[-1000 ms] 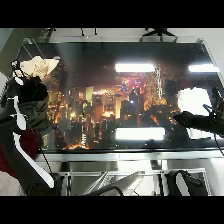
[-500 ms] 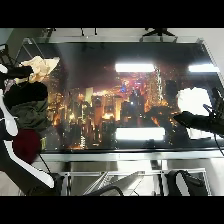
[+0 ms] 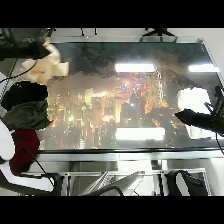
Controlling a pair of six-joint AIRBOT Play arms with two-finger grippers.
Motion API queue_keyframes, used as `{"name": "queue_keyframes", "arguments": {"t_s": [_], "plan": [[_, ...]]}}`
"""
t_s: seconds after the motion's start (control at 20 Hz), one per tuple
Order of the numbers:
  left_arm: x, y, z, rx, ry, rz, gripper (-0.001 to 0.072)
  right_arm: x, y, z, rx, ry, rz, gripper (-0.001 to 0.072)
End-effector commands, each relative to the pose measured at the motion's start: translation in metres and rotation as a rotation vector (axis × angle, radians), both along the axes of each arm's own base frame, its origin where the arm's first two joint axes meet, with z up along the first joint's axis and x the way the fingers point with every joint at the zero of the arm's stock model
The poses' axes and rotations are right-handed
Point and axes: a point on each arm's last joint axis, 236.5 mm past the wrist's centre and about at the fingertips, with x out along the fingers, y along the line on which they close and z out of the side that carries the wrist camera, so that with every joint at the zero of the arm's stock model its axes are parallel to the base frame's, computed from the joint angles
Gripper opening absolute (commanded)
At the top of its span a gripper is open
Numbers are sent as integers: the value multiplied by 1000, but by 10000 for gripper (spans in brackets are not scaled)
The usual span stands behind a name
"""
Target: Fold the shirts.
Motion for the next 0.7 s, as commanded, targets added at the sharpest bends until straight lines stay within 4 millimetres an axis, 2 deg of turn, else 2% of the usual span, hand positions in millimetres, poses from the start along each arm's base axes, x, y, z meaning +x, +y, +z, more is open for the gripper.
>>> {"name": "queue_keyframes", "arguments": {"t_s": [0.0,0.1,0.15,0.4,0.5,0.65], "plan": [[-88,-120,47,-112,35,-299,12,5,0,4,10,-20,-14,16],[-126,-163,41,-119,99,-396,12,5,2,5,22,-23,-12,16],[-140,-178,30,-110,133,-424,12,5,2,5,21,-23,-13,16],[-214,-237,-74,-19,407,-551,12,5,2,5,21,-23,-13,15],[-227,-253,-110,-14,459,-548,13,6,3,5,27,-24,-12,16],[-236,-256,-151,9,542,-537,19,3,8,7,49,-18,1,16]]}}
